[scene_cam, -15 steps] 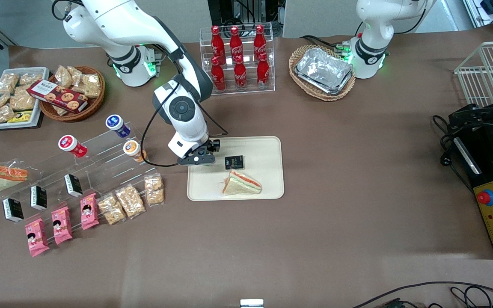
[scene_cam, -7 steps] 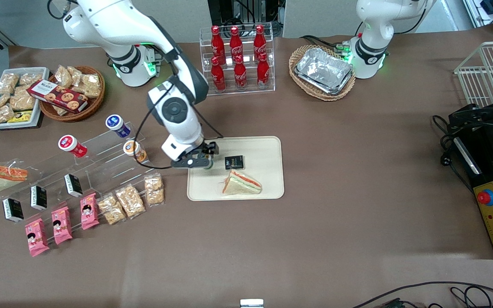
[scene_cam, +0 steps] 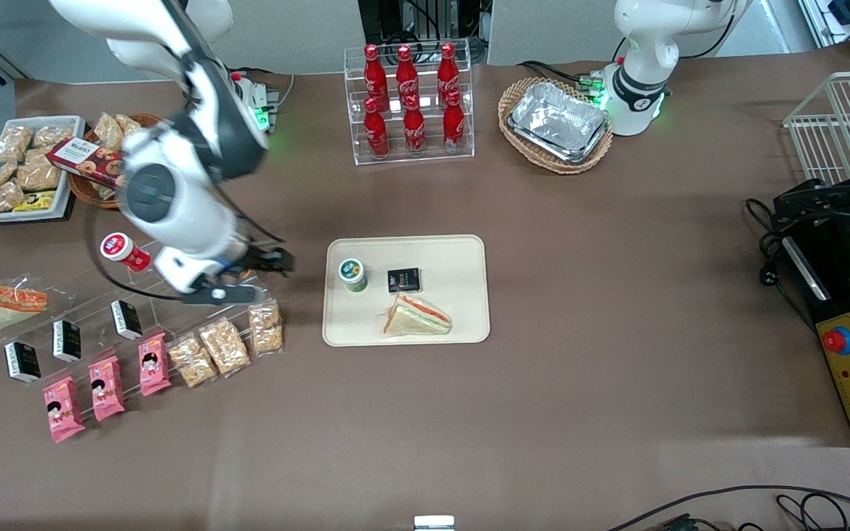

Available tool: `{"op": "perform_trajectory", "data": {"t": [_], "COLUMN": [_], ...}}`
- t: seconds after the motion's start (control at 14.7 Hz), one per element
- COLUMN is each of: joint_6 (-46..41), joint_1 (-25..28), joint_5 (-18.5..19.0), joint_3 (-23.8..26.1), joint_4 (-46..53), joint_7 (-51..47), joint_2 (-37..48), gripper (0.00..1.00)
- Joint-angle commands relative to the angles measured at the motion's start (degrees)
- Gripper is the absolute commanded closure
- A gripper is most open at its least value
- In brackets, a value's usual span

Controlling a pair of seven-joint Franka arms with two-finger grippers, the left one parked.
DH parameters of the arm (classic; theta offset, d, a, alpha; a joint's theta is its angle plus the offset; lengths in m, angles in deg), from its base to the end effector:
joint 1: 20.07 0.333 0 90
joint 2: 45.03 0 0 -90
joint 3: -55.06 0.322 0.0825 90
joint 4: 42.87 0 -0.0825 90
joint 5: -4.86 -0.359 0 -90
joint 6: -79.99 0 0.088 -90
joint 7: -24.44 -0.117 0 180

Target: Place green gum on tray

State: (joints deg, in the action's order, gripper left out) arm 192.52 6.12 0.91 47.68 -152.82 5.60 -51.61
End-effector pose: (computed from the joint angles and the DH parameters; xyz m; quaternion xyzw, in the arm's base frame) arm 0.5245 0.1861 0.4346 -0.9990 0.0144 0.0402 0.0116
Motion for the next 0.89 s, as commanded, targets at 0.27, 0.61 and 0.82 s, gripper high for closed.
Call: {"op": "perform_trajectory", "data": {"t": [0.27, 0.61, 0.82], "joint_6": [-18.82, -24.46, -25.26], "joint_1": [-15.35, -20.03, -19.95], "joint_5": [-1.77, -1.15, -1.24], "joint_3": [0.35, 0.35, 0.53], "joint_4": [9.72, 16.32, 17.57], "joint_7": [18.89, 25.61, 25.17], "joint_2": [6.14, 5.88, 5.09], "gripper": [0.01, 0.0, 0.0]}}
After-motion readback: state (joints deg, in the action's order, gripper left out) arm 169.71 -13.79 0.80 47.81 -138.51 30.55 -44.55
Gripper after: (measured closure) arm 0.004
